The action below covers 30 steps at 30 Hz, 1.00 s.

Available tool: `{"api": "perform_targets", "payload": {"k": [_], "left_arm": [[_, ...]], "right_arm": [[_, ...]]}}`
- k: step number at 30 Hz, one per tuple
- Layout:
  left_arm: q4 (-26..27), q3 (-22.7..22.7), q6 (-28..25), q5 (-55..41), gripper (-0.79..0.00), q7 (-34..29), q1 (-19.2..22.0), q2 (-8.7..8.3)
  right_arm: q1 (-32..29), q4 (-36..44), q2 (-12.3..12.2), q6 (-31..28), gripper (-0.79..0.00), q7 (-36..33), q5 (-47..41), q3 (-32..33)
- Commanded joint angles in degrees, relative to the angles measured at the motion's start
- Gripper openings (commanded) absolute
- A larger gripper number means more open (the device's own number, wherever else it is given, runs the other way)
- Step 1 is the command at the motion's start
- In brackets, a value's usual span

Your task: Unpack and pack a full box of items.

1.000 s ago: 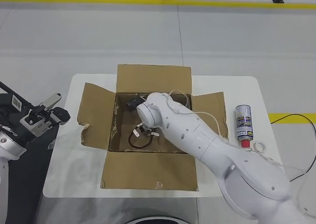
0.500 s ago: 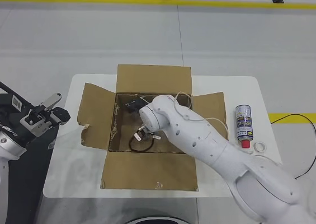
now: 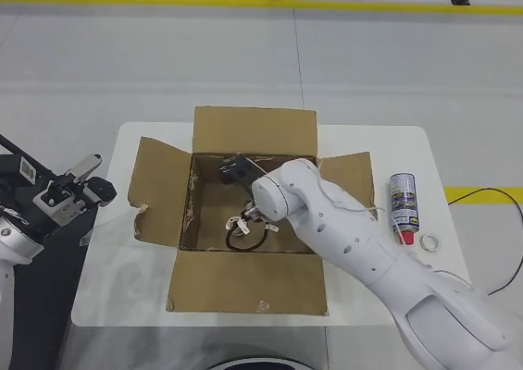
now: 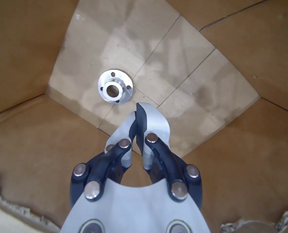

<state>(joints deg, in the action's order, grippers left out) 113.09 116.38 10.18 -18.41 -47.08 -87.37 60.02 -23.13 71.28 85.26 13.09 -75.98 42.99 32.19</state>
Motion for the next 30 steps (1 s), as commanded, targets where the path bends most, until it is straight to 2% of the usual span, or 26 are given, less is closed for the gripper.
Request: {"api": "perform_targets", "payload": {"k": [1, 5, 6, 7, 8, 9, 10, 14, 19, 21, 24, 30], "left_arm": [[0.0, 0.0, 0.0, 0.0, 0.0, 0.0, 0.0, 0.0], [0.0, 0.0, 0.0, 0.0, 0.0, 0.0, 0.0, 0.0], [0.0, 0.0, 0.0, 0.0, 0.0, 0.0, 0.0, 0.0], [0.0, 0.0, 0.0, 0.0, 0.0, 0.0, 0.0, 0.0], [0.0, 0.0, 0.0, 0.0, 0.0, 0.0, 0.0, 0.0], [0.0, 0.0, 0.0, 0.0, 0.0, 0.0, 0.0, 0.0], [0.0, 0.0, 0.0, 0.0, 0.0, 0.0, 0.0, 0.0], [0.0, 0.0, 0.0, 0.0, 0.0, 0.0, 0.0, 0.0], [0.0, 0.0, 0.0, 0.0, 0.0, 0.0, 0.0, 0.0], [0.0, 0.0, 0.0, 0.0, 0.0, 0.0, 0.0, 0.0], [0.0, 0.0, 0.0, 0.0, 0.0, 0.0, 0.0, 0.0], [0.0, 0.0, 0.0, 0.0, 0.0, 0.0, 0.0, 0.0]], "right_arm": [[-1.76, 4.03, -1.39, -0.77, -0.785, -0.57, 0.68, 3.09], [-7.17, 14.85, -4.69, -2.26, -0.785, -1.3, 2.48, 11.58], [-8.77, 17.94, -5.63, -2.08, -0.597, -1.84, 3.99, 14.17], [-10.59, 21.25, -6.54, -1.43, -0.317, -2.31, 5.66, 17.0], [-12.44, 24.51, -7.44, -0.69, -0.092, -3.2, 7.84, 19.86], [-14.23, 27.8, -8.28, -0.03, -0.022, -4.3, 10.12, 22.72], [-16.02, 31.1, -9.01, 0.4, 0.0, -5.3, 11.76, 25.63], [-21.53, 40.69, -11.22, 0.17, 0.0, -8.38, 15.38, 37.28], [-23.84, 43.08, -12.78, 0.28, 0.0, -10.44, 19.13, 48.38], [-23.15, 40.46, -13.27, 1.82, 0.0, -12.02, 24.85, 50.64], [-20.87, 33.31, -13.7, 0.93, 0.0, -12.02, 25.66, 52.63], [-14.46, 15.48, -14.05, -1.28, 0.0, -12.02, 27.07, 51.02]]}}
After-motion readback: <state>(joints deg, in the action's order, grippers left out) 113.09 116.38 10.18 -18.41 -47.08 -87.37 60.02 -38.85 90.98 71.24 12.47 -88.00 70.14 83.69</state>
